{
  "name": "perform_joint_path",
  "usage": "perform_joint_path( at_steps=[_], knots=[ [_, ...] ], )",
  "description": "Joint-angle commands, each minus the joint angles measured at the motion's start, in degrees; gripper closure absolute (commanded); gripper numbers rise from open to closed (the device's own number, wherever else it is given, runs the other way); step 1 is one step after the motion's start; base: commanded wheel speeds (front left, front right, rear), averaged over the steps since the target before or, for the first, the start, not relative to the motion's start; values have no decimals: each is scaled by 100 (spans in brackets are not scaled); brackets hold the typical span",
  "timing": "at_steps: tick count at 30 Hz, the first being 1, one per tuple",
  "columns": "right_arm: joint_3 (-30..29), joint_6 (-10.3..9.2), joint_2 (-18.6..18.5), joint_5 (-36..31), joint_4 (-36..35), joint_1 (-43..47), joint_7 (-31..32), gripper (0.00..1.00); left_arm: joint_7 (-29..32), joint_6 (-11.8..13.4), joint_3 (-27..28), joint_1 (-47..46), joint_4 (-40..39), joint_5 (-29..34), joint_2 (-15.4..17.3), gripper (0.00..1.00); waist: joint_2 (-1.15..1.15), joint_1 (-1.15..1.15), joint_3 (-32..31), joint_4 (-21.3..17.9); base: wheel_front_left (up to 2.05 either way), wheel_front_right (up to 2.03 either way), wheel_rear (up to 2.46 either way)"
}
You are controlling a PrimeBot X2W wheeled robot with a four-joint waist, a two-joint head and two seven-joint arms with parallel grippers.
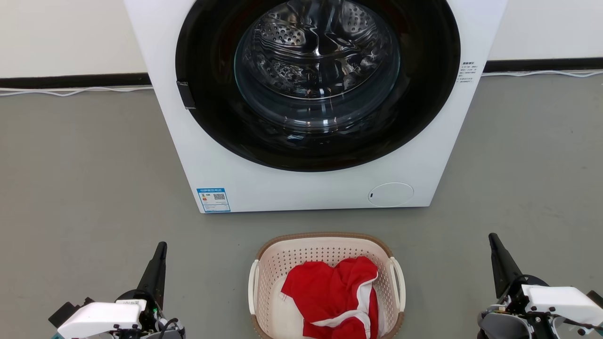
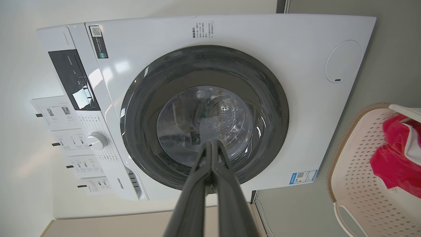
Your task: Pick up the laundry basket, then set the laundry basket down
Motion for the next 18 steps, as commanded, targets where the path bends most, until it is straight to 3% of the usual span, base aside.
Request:
perform_joint_path(
  at_steps=[1, 18],
  knots=[
    [104, 41, -27, 38, -165, -244, 43, 100, 15, -42, 173, -319, -167, 5, 61, 100, 0, 0, 0, 0, 0, 0, 0],
    [104, 41, -27, 38, -165, -244, 43, 100, 15, -42, 173, -319, -167, 5, 61, 100, 0, 0, 0, 0, 0, 0, 0]
  ],
)
